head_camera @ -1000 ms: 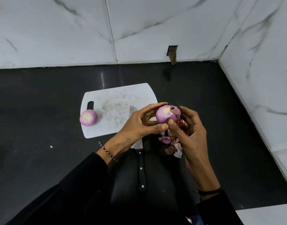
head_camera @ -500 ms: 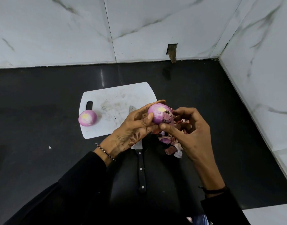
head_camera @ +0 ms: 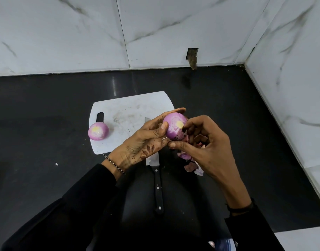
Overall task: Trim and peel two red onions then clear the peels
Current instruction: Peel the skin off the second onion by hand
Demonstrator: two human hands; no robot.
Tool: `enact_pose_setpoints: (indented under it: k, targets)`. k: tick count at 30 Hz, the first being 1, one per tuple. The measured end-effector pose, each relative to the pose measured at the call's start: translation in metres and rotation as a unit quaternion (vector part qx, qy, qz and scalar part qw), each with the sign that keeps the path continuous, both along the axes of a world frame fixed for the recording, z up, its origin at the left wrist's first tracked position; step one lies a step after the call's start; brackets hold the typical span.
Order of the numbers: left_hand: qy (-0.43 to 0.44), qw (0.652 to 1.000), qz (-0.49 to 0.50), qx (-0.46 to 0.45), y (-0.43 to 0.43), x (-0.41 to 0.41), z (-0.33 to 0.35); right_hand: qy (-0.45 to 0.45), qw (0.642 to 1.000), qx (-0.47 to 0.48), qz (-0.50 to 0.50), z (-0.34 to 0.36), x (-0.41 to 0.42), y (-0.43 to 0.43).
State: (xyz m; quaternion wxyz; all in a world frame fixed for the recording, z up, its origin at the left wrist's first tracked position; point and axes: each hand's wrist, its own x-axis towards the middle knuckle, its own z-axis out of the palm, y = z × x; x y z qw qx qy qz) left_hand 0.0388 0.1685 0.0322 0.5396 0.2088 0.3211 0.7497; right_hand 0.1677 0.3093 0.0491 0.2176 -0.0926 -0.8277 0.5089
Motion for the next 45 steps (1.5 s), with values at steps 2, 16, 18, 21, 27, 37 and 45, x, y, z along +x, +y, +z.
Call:
enact_pose_setpoints:
  k: [2, 16, 18, 21, 27, 37, 45]
  targets:
    - [0.023, 1.0, -0.002, -0.011, 0.001, -0.002, 0.0, -0.006, 1.0, 0.016, 0.002, -0.001, -0.001, 0.001]
    - [0.04, 0.998, -0.008, -0.042, -0.002, -0.009, -0.005, -0.034, 0.999, -0.037, -0.002, -0.002, -0.002, -0.005]
    - [0.043, 0.998, -0.014, -0.036, -0.003, -0.011, -0.006, -0.029, 0.999, -0.029, 0.004, -0.002, -0.002, -0.006]
    - [0.045, 0.998, -0.022, -0.026, -0.003, -0.011, -0.005, -0.021, 1.0, -0.008, 0.012, -0.002, -0.002, -0.006]
    - [0.037, 0.998, -0.019, -0.039, -0.004, -0.01, -0.004, -0.017, 0.999, 0.039, 0.014, -0.002, -0.003, -0.004]
    - [0.019, 0.999, -0.013, -0.048, -0.007, -0.013, -0.004, -0.004, 0.998, 0.065, 0.003, -0.002, -0.008, -0.013]
    - [0.023, 0.999, -0.01, -0.043, -0.011, -0.016, -0.004, -0.015, 1.0, 0.004, 0.011, 0.001, -0.011, -0.013]
